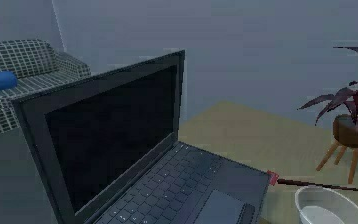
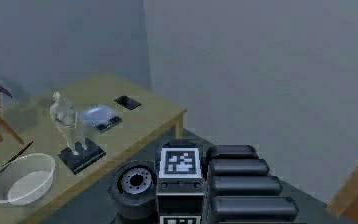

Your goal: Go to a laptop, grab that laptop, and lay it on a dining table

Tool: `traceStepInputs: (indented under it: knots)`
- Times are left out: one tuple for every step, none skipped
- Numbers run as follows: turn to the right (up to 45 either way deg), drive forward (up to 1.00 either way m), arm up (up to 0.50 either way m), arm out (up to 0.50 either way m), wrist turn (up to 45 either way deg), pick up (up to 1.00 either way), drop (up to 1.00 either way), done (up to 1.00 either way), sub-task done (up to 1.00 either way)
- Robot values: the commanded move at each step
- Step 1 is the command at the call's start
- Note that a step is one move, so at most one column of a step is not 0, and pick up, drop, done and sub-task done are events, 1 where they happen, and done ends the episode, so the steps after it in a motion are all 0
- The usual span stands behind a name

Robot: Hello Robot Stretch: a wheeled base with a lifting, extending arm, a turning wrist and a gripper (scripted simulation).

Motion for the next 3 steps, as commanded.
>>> traceStepInputs:
  knots:
    - [45.0,0.0,0.0,0.0,0.0,0.0,0.0,0.0,0.0]
    - [6.0,0.0,0.0,0.0,0.0,0.0,0.0,0.0,0.0]
    - [0.0,0.25,0.0,0.0,0.0,0.0,0.0,0.0,0.0]
